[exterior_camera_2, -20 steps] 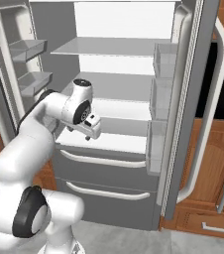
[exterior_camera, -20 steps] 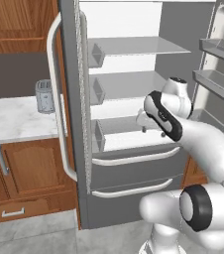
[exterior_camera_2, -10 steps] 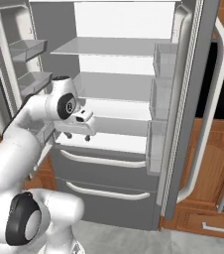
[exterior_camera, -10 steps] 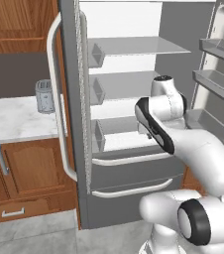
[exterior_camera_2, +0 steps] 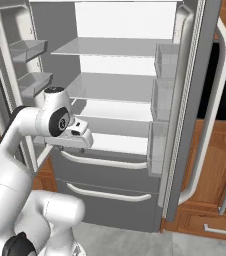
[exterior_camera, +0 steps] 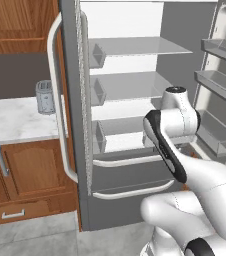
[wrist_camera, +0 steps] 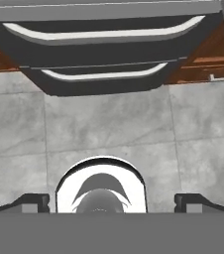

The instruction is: Place one of the steaks on the plate and the other in the bowl. Then place the bowl in the fridge.

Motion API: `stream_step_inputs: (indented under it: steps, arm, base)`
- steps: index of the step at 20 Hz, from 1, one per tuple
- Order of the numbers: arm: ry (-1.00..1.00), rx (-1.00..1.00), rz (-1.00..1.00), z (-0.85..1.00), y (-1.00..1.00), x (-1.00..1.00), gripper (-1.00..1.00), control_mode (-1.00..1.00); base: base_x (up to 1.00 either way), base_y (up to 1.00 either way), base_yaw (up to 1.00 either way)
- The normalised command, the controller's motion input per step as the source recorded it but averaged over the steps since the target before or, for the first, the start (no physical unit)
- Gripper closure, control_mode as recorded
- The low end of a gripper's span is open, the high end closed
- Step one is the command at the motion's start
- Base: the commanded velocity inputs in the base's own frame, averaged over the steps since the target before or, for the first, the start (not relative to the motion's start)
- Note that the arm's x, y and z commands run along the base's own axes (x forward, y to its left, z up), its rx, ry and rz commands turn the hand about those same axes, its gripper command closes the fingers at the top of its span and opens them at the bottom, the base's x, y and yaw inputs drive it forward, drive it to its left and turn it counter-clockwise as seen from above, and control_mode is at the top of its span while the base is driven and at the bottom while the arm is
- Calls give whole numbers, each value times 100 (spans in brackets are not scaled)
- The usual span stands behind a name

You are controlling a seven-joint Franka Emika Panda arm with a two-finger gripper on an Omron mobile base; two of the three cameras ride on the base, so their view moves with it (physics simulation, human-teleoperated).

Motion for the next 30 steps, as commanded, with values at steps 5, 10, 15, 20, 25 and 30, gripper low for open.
stream_step_inputs:
  steps: [5,10,15,20,25,30]
  arm:
    - [0,11,8,-1,7,-6,-100,-100]
    - [2,-1,0,-4,0,0,-100,-100]
    - [0,0,0,0,18,-12,-100,-100]
    - [0,0,4,0,12,-22,-100,100]
    - [0,0,0,0,0,0,-100,100]
    - [0,0,0,0,0,0,-100,100]
  base:
    - [0,0,0]
    - [0,0,0]
    - [0,0,0]
    - [-15,7,8]
    - [-17,33,41]
    - [15,35,57]
